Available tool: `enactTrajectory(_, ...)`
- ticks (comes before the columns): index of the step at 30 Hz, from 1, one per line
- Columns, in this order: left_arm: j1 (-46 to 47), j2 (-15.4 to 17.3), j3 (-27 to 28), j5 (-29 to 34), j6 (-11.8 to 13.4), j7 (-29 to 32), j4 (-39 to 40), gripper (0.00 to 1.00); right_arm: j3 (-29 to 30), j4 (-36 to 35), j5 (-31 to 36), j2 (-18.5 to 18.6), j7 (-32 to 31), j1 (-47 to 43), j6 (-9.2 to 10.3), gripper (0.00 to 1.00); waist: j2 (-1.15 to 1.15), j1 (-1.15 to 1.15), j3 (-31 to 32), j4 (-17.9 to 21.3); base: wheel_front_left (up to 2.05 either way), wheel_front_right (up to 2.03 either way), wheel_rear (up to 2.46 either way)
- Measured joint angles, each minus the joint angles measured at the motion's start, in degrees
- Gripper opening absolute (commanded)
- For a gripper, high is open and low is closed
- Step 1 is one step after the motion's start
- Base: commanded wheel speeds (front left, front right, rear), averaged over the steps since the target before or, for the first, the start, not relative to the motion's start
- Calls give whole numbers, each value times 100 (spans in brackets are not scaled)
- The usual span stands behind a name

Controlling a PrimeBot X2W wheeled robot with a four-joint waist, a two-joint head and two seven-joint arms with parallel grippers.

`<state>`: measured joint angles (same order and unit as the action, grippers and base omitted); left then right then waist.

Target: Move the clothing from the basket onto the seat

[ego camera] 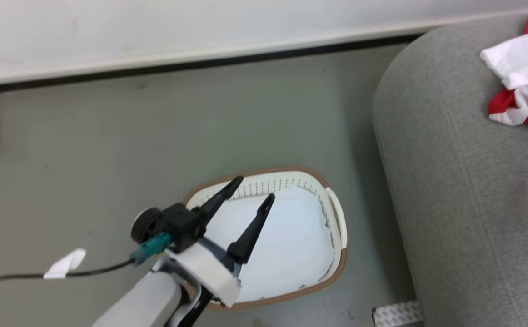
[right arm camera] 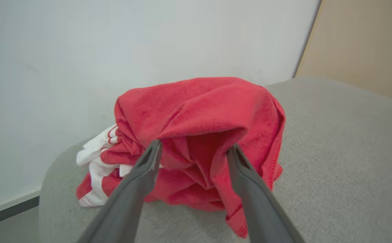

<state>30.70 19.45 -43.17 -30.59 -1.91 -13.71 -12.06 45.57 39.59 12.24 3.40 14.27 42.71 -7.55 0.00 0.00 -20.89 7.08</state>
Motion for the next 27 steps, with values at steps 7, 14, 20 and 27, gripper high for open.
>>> enactTrajectory(7, -544, 54, 345, 133, 111, -135, -35, 100, -1330, -641, -761, -46, 73, -968, 0, 100, 0, 0, 530, 2, 0, 0, 0)
enactTrajectory(14, -1090, -71, 847, 488, 257, -143, -110, 100, -2436, -1545, -1334, -56, 77, -2031, 0, 100, 0, -1, 1009, -144, 0, 0, 0)
enactTrajectory(20, -1694, -386, 1435, 557, 364, -142, -397, 100, -3130, -2024, -1543, -62, 78, -2813, 0, 100, 0, -1, 1474, -312, 0, 0, 0)
enactTrajectory(27, -2249, -624, 2085, 789, 210, -143, -522, 100, -3702, -2466, -1597, -65, 88, -3589, 0, 100, 0, -2, 1884, -564, 0, 0, 0)
